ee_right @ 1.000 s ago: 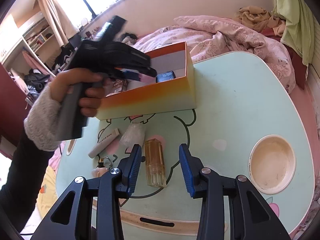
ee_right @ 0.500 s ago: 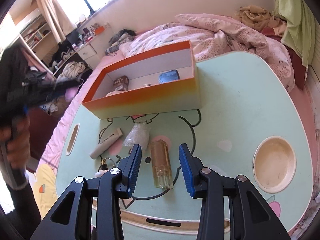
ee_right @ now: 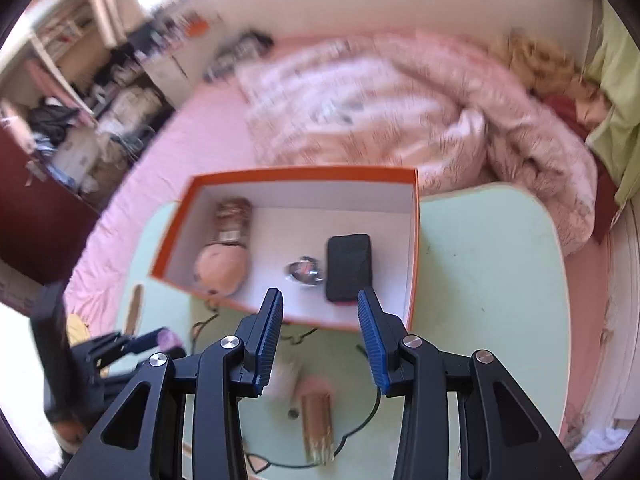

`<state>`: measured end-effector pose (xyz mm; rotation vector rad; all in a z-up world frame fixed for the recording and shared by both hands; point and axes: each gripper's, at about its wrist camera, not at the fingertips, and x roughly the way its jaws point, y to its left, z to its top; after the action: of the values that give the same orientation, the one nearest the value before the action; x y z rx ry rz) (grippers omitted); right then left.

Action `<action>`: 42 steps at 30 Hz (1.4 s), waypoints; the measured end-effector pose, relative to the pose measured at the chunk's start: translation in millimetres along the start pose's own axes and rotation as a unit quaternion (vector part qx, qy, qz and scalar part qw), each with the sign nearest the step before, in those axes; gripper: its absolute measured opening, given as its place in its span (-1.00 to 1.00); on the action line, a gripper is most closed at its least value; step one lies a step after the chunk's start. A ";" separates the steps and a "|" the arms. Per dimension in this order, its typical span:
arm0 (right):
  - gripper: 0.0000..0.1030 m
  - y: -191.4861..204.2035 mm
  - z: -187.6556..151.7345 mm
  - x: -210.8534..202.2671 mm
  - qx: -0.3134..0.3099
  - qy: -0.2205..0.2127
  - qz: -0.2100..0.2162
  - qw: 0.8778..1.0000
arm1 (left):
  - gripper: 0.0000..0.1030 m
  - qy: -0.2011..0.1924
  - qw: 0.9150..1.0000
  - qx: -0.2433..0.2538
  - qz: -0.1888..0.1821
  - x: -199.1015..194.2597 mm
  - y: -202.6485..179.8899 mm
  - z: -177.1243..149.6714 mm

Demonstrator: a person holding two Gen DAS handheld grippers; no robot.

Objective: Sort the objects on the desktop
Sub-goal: 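Grasp the pink heart with the left tool and place it on the table, then grasp the black case with the right tool and place it on the table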

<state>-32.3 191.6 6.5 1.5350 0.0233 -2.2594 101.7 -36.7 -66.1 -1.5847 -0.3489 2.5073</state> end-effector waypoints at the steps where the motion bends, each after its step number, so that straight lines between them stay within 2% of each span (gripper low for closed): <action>1: -0.26 -0.2 8.4 11.6 0.000 0.018 -0.002 1.000 | -0.27 0.000 1.000 -0.001 0.005 2.4 0.2 -0.4; 4: -0.26 -0.9 22.9 37.8 0.000 0.054 -0.022 0.998 | -0.21 -0.019 1.000 0.000 0.019 2.7 -0.6 -2.7; 6: -0.26 -1.3 27.9 50.6 0.001 0.070 -0.045 0.996 | 0.04 -0.034 0.999 0.007 0.025 -1.4 -1.1 -3.1; 8: -0.26 -1.2 31.2 60.9 -0.003 0.090 -0.071 0.993 | 0.16 -0.046 0.999 0.006 0.026 -6.2 0.9 -1.9; 14: -0.19 11.1 36.1 83.8 -0.047 0.139 -0.100 0.984 | 0.16 -0.058 0.998 -0.015 0.013 -18.1 11.3 2.8; 17: 0.06 24.8 35.0 99.6 -0.088 0.165 -0.128 0.974 | 0.16 -0.058 0.998 -0.015 0.006 -21.9 12.0 2.6; 19: -0.02 28.3 33.2 103.6 -0.100 0.165 -0.148 0.970 | 0.16 -0.055 0.998 -0.016 0.000 -23.7 12.2 3.1; 20: -0.24 27.8 33.2 103.3 -0.100 0.164 -0.147 0.970 | 0.16 -0.054 0.998 -0.017 -0.002 -24.7 12.1 3.1; 21: -0.24 27.4 33.1 102.9 -0.100 0.163 -0.145 0.971 | 0.16 -0.054 0.998 -0.016 -0.003 -25.8 12.3 2.8; 24: -0.24 15.9 32.2 82.5 -0.062 0.138 -0.094 0.984 | 0.16 -0.058 0.998 -0.015 -0.004 -30.6 13.0 2.7; 28: -0.24 17.2 8.7 36.7 -0.058 0.091 -0.036 0.994 | 0.16 -0.061 0.998 -0.017 -0.002 -36.3 14.4 3.8; 35: -0.24 19.5 -32.3 -43.3 -0.049 0.007 0.067 0.997 | 0.16 -0.054 0.998 -0.042 -0.002 -36.1 20.1 14.6; 38: -0.24 35.9 -69.0 -29.9 -0.069 0.041 0.093 0.992 | 0.16 -0.060 0.997 -0.041 -0.007 -43.0 16.5 17.7; 42: -0.24 42.6 -109.2 -4.8 -0.062 0.068 0.106 0.990 | 0.16 -0.054 0.998 -0.019 -0.020 -50.7 0.1 25.8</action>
<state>80.6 180.0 -23.4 1.5446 0.0360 -1.9507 100.2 -52.5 -11.4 -1.4432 -0.4408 2.5775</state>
